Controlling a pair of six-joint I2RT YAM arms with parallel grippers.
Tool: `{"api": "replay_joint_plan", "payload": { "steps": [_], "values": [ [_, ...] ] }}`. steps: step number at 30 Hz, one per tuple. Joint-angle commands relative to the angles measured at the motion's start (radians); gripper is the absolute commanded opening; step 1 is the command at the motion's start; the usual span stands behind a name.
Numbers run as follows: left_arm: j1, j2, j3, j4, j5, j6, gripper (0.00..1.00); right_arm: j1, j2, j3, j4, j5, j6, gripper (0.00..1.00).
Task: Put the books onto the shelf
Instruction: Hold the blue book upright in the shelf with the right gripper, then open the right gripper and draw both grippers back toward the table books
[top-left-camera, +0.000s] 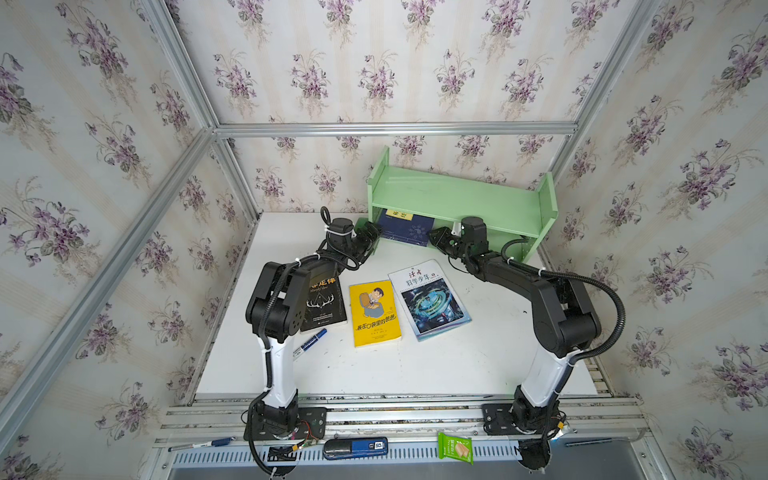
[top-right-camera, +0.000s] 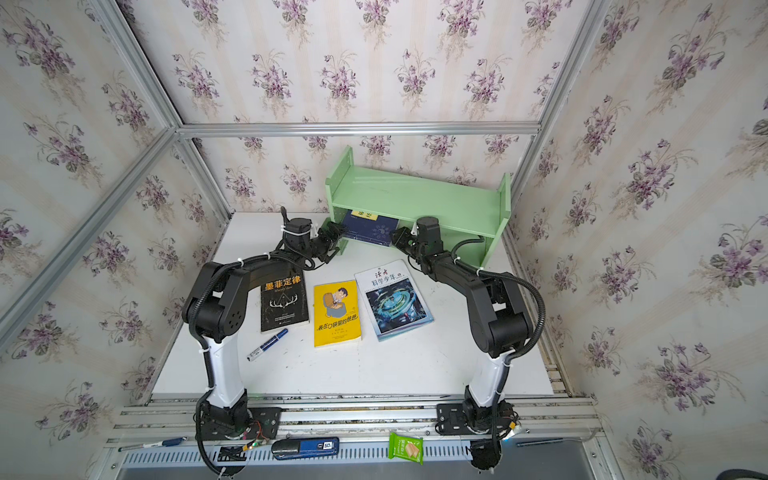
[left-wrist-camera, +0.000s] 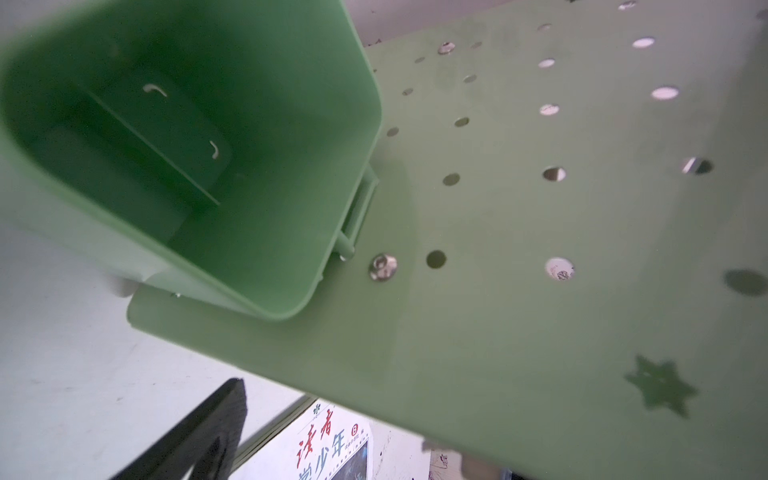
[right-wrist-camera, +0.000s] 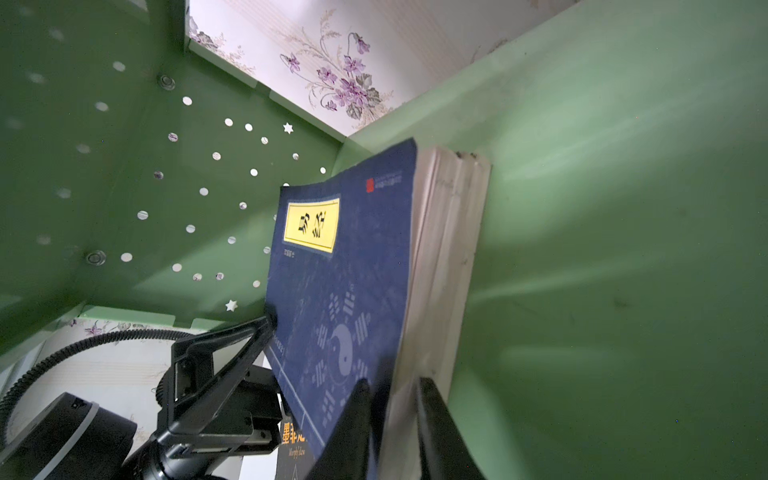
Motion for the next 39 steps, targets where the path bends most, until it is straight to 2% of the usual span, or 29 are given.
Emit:
{"api": "replay_joint_plan", "payload": {
  "steps": [1, 10, 13, 16, 23, 29, 32, 39],
  "values": [
    [0.001, 0.005, 0.01, 0.017, 0.004, -0.01, 0.99, -0.001, 0.007, 0.028, 0.057, -0.003, -0.03, 0.24],
    [0.001, -0.001, 0.016, 0.03, 0.012, -0.009, 0.99, -0.001, 0.005, 0.026, 0.056, 0.007, -0.03, 0.24],
    [0.001, -0.01, 0.013, 0.05, 0.022, -0.008, 0.99, -0.001, -0.007, 0.024, 0.05, 0.008, -0.036, 0.28],
    [0.001, -0.034, -0.009, 0.094, 0.045, 0.002, 0.99, -0.001, -0.028, 0.016, 0.043, 0.005, -0.051, 0.38],
    [-0.003, -0.165, -0.151, 0.146, 0.07, 0.07, 0.99, -0.001, -0.129, -0.044, -0.017, 0.006, -0.104, 0.49],
    [-0.012, -0.3, -0.316, 0.125, 0.087, 0.129, 0.99, 0.006, -0.25, -0.143, -0.094, 0.008, -0.14, 0.52],
    [-0.023, -0.373, -0.412, 0.111, 0.087, 0.149, 0.99, 0.018, -0.333, -0.207, -0.154, 0.053, -0.164, 0.53],
    [-0.058, -0.542, -0.541, -0.034, 0.056, 0.28, 0.99, 0.034, -0.508, -0.338, -0.259, 0.131, -0.216, 0.56]
  ]
}}
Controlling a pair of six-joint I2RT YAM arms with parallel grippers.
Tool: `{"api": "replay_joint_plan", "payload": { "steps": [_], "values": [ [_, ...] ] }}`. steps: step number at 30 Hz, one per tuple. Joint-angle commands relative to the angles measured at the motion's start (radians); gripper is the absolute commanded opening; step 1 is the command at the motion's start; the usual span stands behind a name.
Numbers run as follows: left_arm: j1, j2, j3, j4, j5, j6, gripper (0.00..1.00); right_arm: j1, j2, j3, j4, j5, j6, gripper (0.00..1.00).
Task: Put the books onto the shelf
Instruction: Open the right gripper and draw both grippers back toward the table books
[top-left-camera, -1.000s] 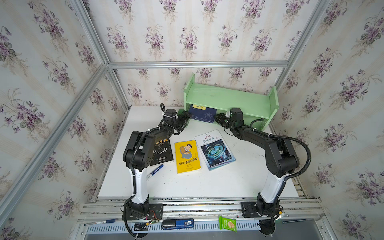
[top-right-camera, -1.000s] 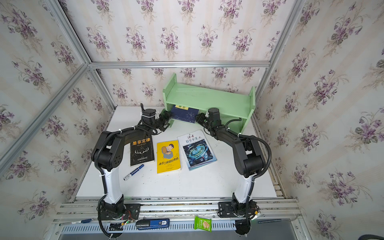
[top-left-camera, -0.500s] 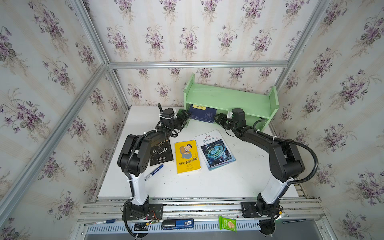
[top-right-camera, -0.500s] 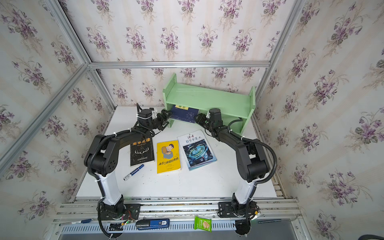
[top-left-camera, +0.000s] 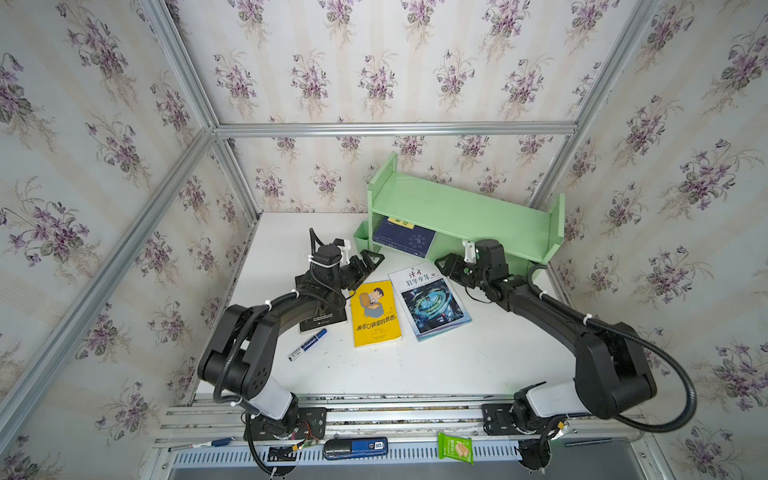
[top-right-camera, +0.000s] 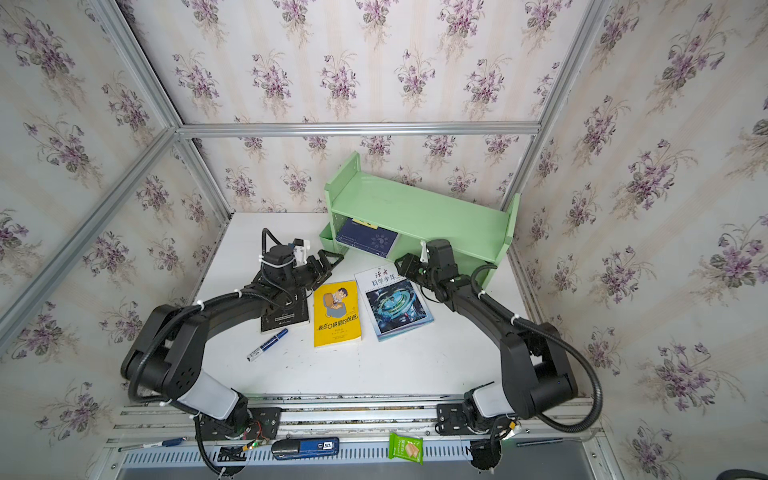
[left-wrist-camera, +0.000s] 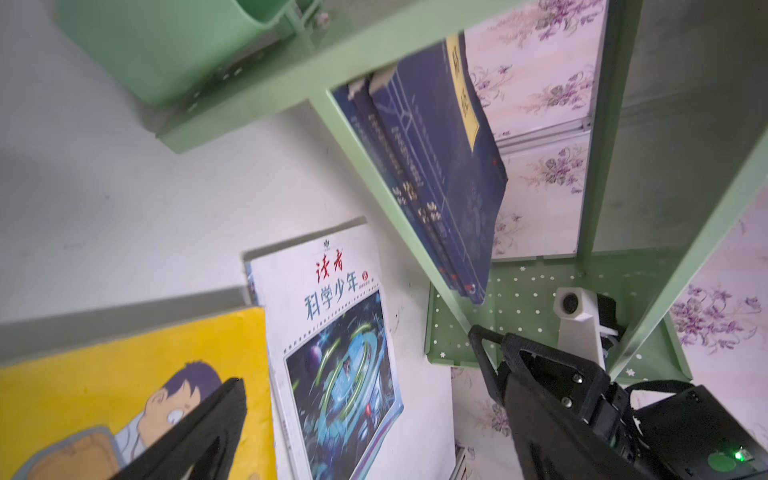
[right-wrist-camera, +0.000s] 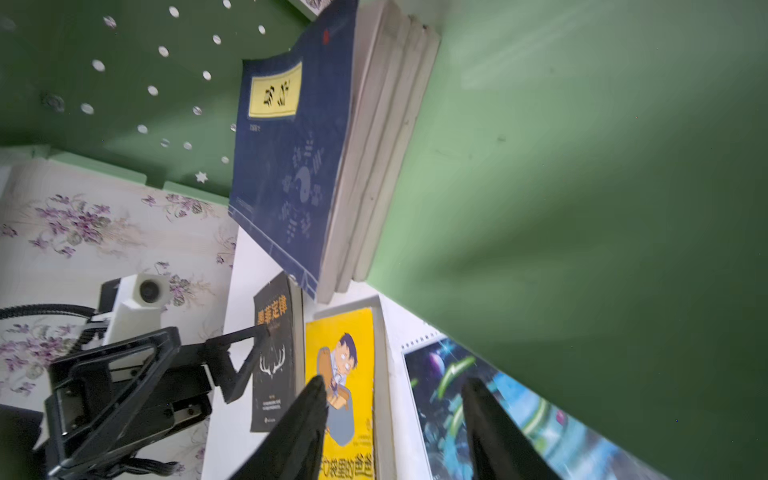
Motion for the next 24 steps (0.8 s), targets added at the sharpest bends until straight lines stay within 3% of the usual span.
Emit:
{"api": "replay_joint_plan", "payload": {
  "steps": [1, 6, 16, 24],
  "values": [
    [-0.001, -0.053, -0.024, -0.074, -0.019, 0.096, 0.99, 0.0, -0.06, -0.01, 0.067, 0.093, -0.117, 0.56],
    [-0.006, -0.104, -0.056, -0.103, -0.021, 0.111, 0.99, 0.0, -0.078, -0.037, 0.082, 0.061, -0.112, 0.58],
    [-0.009, -0.102, -0.069, -0.095, -0.007, 0.097, 0.99, -0.001, -0.053, -0.035, 0.102, -0.126, -0.01, 0.58],
    [-0.009, -0.081, -0.053, -0.08, 0.006, 0.086, 0.99, 0.0, -0.067, -0.094, 0.143, -0.245, 0.176, 0.61]
  ]
}}
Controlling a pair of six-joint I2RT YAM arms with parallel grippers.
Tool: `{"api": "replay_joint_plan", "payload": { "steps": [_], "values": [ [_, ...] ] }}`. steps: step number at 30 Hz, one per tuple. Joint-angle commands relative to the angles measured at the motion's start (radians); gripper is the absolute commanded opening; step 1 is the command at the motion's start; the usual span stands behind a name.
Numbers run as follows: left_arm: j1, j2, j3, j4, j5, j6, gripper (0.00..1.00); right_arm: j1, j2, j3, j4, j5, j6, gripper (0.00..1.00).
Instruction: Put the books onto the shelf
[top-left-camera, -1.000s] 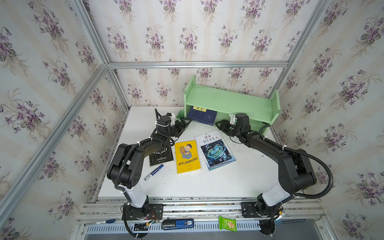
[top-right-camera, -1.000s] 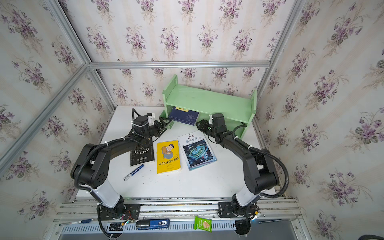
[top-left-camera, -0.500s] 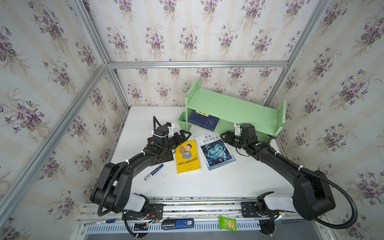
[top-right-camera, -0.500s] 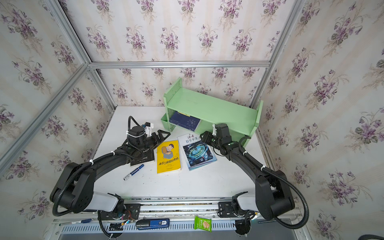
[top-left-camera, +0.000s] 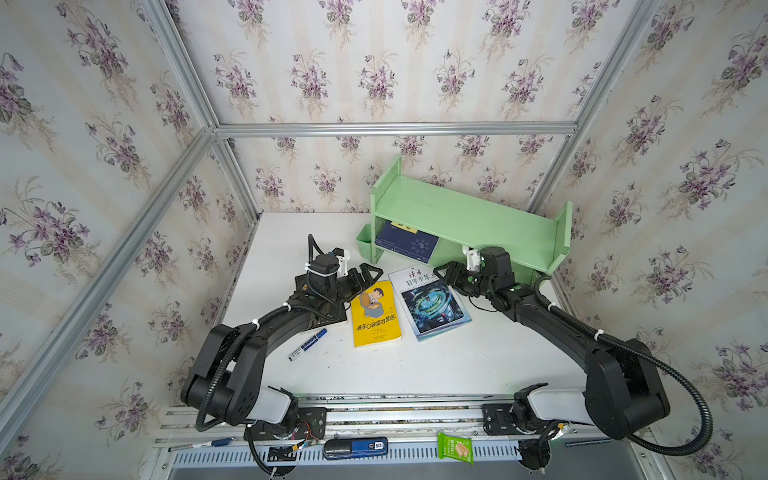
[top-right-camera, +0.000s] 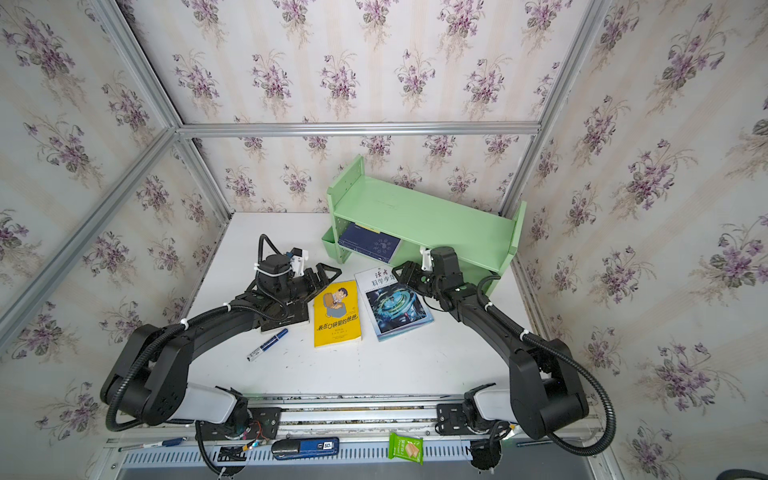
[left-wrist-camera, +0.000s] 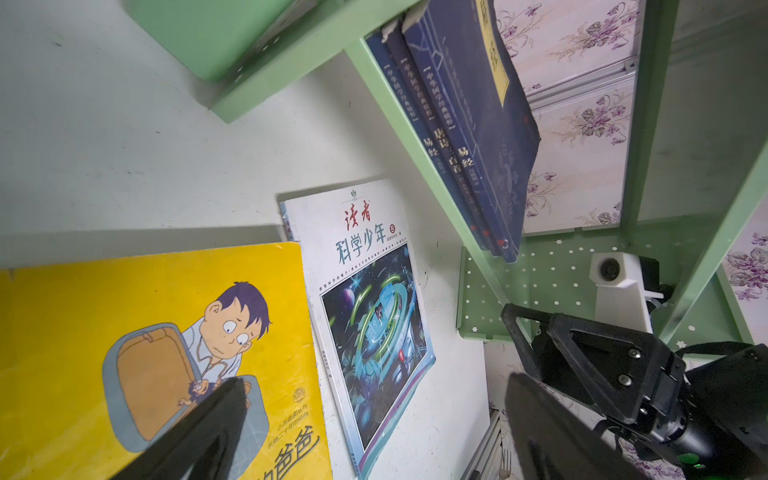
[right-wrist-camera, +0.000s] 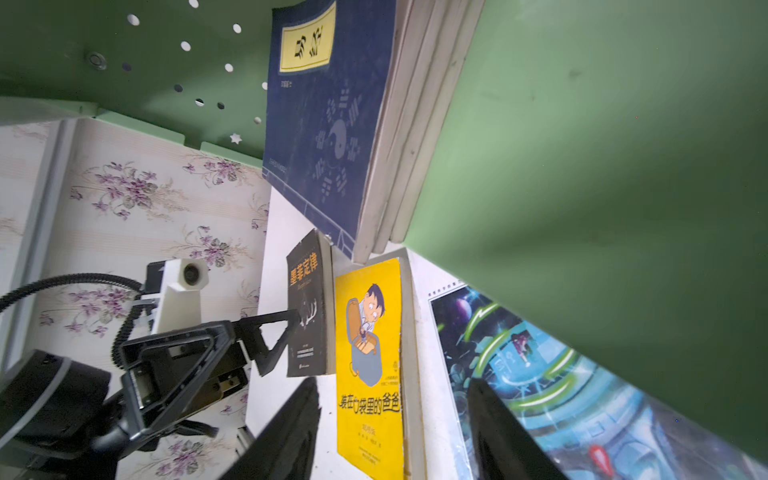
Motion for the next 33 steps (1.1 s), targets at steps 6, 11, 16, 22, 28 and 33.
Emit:
{"api": "replay_joint_plan", "payload": {
  "steps": [6, 11, 16, 22, 28, 33],
  "values": [
    [0.0, 0.023, 0.023, 0.032, 0.021, -0.006, 0.99, -0.001, -0.002, -0.044, 0.135, -0.173, 0.185, 0.64],
    [0.0, 0.024, 0.025, 0.037, 0.024, -0.008, 0.99, -0.001, -0.026, -0.078, 0.132, -0.193, 0.218, 0.64],
    [0.0, 0.002, 0.008, 0.027, 0.015, -0.006, 0.99, 0.0, -0.078, -0.12, 0.031, -0.195, 0.131, 0.64],
    [-0.001, -0.055, -0.047, -0.031, -0.037, 0.01, 0.99, 0.011, -0.157, -0.183, -0.11, -0.122, 0.006, 0.64],
    [-0.015, -0.103, -0.132, -0.102, -0.079, 0.023, 0.99, 0.043, -0.201, -0.255, -0.138, -0.054, -0.071, 0.63],
    [-0.067, -0.154, -0.183, -0.121, -0.115, 0.002, 0.99, 0.056, -0.282, -0.319, -0.149, 0.192, -0.174, 0.66]
  ]
}}
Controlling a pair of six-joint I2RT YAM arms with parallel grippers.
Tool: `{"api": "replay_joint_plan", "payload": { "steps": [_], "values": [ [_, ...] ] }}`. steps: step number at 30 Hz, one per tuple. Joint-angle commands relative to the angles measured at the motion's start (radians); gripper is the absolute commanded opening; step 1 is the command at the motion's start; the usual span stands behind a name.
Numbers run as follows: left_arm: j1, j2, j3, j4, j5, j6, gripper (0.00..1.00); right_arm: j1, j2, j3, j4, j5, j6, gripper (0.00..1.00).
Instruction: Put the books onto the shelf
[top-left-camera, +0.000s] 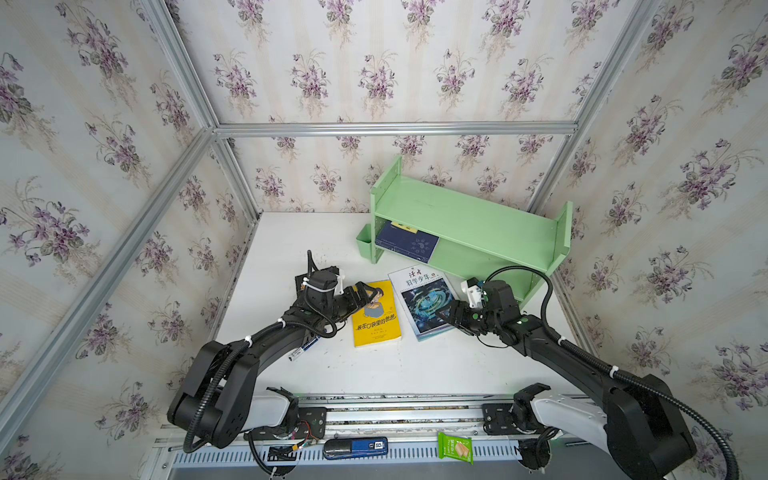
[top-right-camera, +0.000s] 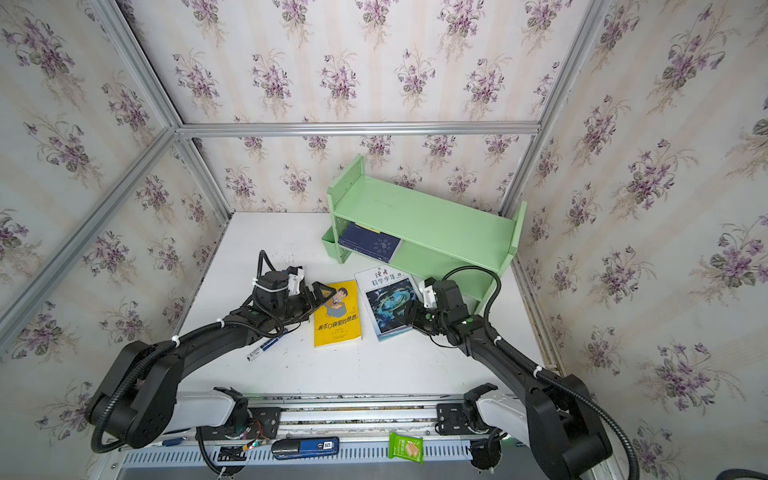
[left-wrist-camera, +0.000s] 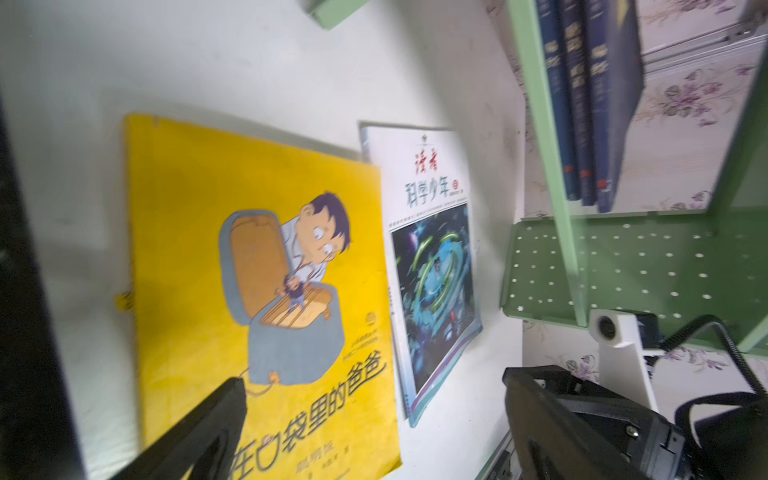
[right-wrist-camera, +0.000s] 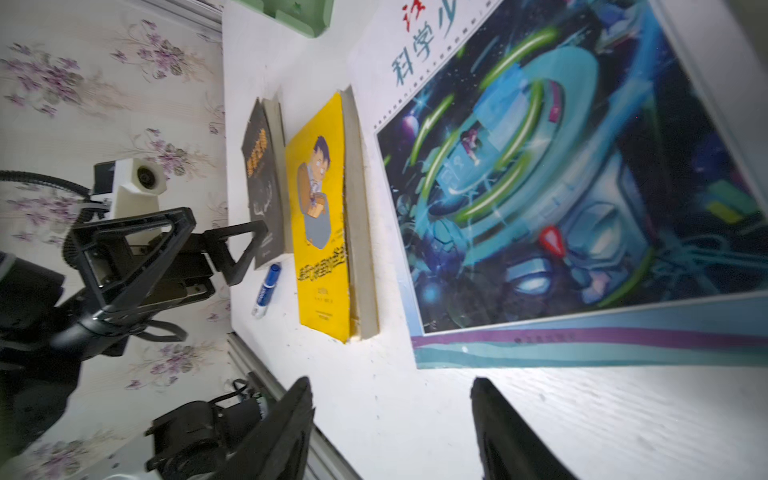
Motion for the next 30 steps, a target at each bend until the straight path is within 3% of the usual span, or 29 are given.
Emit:
{"api": "replay_joint_plan", "payload": {
  "steps": [1, 7, 10, 15, 24, 30],
  "values": [
    [-0.052, -0.023, -0.002, -0.011, -0.044, -0.007, 0.99, 0.002, -0.06, -0.039, 0.025, 0.246, -0.103, 0.68],
    [-0.229, 0.056, 0.08, -0.004, -0.137, -0.097, 0.99, 0.002, -0.087, -0.083, 0.18, 0.424, -0.18, 0.74],
    [-0.316, 0.132, 0.125, 0.014, -0.213, -0.176, 0.99, 0.003, -0.024, -0.075, 0.22, 0.43, -0.221, 0.74],
    [-0.404, 0.291, 0.195, 0.076, -0.245, -0.301, 0.99, 0.003, 0.082, -0.062, 0.26, 0.403, -0.277, 0.73],
    [-0.481, 0.461, 0.294, 0.058, -0.294, -0.417, 0.97, -0.045, 0.23, -0.002, 0.3, 0.441, -0.313, 0.73],
    [-0.491, 0.486, 0.314, 0.006, -0.333, -0.45, 0.96, -0.152, 0.331, 0.044, 0.348, 0.34, -0.36, 0.73]
  ]
}}
